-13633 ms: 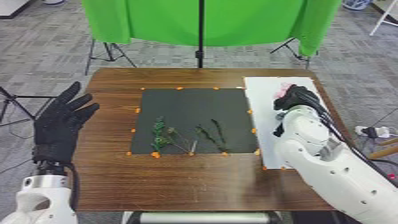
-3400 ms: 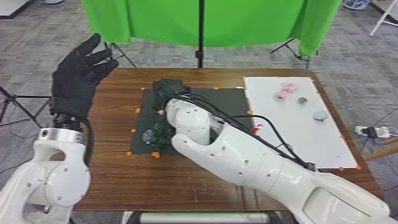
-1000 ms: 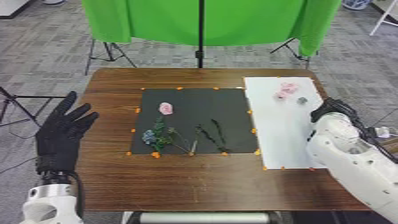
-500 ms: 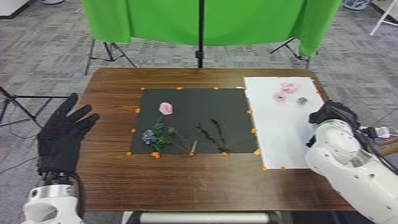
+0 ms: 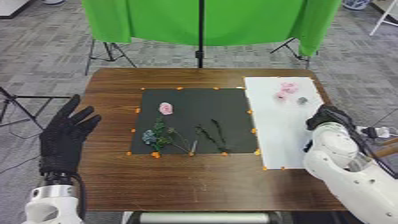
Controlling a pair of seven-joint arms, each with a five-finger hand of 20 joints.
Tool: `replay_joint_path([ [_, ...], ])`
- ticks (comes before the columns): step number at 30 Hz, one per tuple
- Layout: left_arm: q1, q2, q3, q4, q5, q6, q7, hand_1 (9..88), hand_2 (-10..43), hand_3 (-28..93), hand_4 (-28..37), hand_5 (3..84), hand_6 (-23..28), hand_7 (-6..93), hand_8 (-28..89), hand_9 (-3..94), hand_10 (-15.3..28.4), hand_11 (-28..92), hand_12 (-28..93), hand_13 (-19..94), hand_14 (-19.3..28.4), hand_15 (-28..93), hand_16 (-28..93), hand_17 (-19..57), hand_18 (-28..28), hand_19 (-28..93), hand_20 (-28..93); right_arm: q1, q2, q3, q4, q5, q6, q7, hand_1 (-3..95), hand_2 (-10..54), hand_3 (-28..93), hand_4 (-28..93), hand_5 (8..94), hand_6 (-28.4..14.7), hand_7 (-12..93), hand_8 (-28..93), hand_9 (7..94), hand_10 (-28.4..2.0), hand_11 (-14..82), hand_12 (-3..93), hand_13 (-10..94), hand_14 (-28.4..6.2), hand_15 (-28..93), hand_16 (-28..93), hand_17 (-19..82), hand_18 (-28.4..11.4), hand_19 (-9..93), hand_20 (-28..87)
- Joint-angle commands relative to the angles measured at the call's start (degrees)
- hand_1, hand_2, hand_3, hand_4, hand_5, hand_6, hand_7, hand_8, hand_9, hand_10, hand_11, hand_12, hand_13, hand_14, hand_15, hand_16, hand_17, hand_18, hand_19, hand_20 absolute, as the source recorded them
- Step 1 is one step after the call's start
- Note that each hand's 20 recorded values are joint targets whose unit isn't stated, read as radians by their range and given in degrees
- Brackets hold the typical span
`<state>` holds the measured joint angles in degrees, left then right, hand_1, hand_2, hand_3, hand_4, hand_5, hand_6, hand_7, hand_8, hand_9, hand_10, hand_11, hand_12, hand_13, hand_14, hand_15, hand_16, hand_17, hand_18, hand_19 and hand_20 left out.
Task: Arrange flowers
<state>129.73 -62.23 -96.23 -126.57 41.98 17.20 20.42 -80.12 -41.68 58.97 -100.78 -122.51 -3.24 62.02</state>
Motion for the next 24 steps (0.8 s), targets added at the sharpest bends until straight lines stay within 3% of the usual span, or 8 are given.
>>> replay_joint_path([
  [1, 0.69, -1.02, -0.27, 0.36, 0.79, -0.94, -1.26, 20.1, 7.0, 78, -28.3, 32.7, 5.4, 14.5, -11, 32.0, 17.6, 26, 12, 23, 24.7, 54, -8, -9.5, 25.7, 53, 22, -1.58, 0.74, -3.01, 1.55, -3.19, 6.98, 1.02, 62.2, -9.5, 66, -28, 82.0, 1.6, 25, 2, 92.9, -5.7, 14.1, 34.4, 80, -3.4, 71, 20, 39, -22.5, 93, 59],
  [8, 2.34, -0.97, -1.76, 0.17, 0.09, 0.02, -0.96, 20.1, 7.0, 78, -28.3, 32.7, 5.5, 14.5, -11, 32.1, 17.6, 26, 11, 23, 24.7, 54, -8, -9.5, 25.7, 53, 22, 1.02, -2.0, -4.34, -4.94, -6.8, 11.42, -4.04, 64.4, -9.5, 65, -28, 86.5, 1.0, 25, 3, 93.7, -6.1, 17.3, 33.7, 83, -1.7, 70, 21, 42, -21.9, 93, 58],
  [10, 3.22, 0.22, -2.09, 0.14, -0.53, 1.55, 0.69, 20.1, 7.0, 78, -28.3, 32.7, 5.5, 14.5, -11, 32.0, 17.7, 26, 11, 23, 24.7, 54, -8, -9.5, 25.8, 53, 22, 3.37, -6.18, -6.12, -6.56, -8.41, 11.71, -6.97, 63.9, -9.5, 66, -28, 86.7, 1.0, 25, 3, 93.7, -6.2, 17.4, 33.8, 83, -1.7, 70, 21, 42, -21.9, 93, 57],
  [12, 4.34, 0.07, -2.47, -0.15, -1.47, 1.74, 1.64, 20.1, 7.0, 78, -28.3, 32.7, 5.5, 14.5, -11, 32.0, 17.7, 26, 11, 23, 24.7, 54, -8, -9.5, 25.7, 53, 22, 5.73, -10.74, -8.72, -8.04, -8.55, 11.7, -9.71, 63.3, -9.5, 67, -28, 86.8, 0.9, 25, 3, 93.7, -6.3, 17.5, 33.9, 83, -1.6, 70, 22, 42, -21.9, 93, 57],
  [14, 5.03, -0.29, -3.02, -0.43, -0.86, 1.62, 1.11, 20.1, 7.0, 78, -28.3, 32.7, 5.6, 14.5, -11, 32.0, 17.7, 26, 11, 23, 24.7, 54, -8, -9.5, 25.7, 53, 22, 8.13, -16.03, -11.79, -8.22, -8.57, 11.14, -13.26, 63.3, -9.5, 67, -28, 86.7, 0.9, 25, 3, 93.7, -6.4, 17.4, 34.1, 83, -1.6, 70, 22, 42, -21.6, 93, 57],
  [15, 5.22, -0.2, -2.88, -0.54, -1.06, 1.81, 1.54, 20.1, 7.0, 78, -28.3, 32.7, 5.6, 14.4, -11, 32.0, 17.7, 26, 11, 23, 24.7, 54, -8, -9.5, 25.8, 53, 22, 9.15, -18.5, -13.29, -8.12, -8.99, 10.28, -15.32, 63.2, -9.5, 68, -28, 86.7, 0.9, 25, 3, 93.7, -6.5, 17.4, 34.1, 83, -1.6, 70, 22, 42, -21.6, 93, 57],
  [19, 3.09, -0.53, -2.08, -0.09, -0.42, 0.89, 0.28, 20.1, 7.0, 78, -28.3, 32.7, 5.6, 14.5, -11, 32.0, 17.7, 26, 12, 23, 24.7, 54, -8, -9.5, 25.8, 53, 22, 12.95, -26.87, -19.27, -5.41, -10.78, 7.49, -21.59, 62.8, -9.5, 68, -28, 86.4, 0.9, 25, 3, 93.7, -6.4, 17.1, 34.3, 82, -1.7, 69, 22, 42, -21.0, 93, 57],
  [24, -0.53, 0.73, -0.4, 0.74, 0.05, -0.03, -0.47, 20.1, 7.0, 78, -28.3, 32.7, 5.6, 14.5, -11, 32.0, 17.7, 26, 12, 23, 24.7, 54, -8, -9.5, 25.7, 53, 22, 16.71, -31.64, -24.54, -0.5, -10.29, 7.28, -23.95, 61.4, -9.5, 70, -28, 85.6, 1.2, 26, 3, 93.7, -6.1, 16.2, 35.1, 82, -1.7, 69, 23, 41, -20.8, 93, 56],
])
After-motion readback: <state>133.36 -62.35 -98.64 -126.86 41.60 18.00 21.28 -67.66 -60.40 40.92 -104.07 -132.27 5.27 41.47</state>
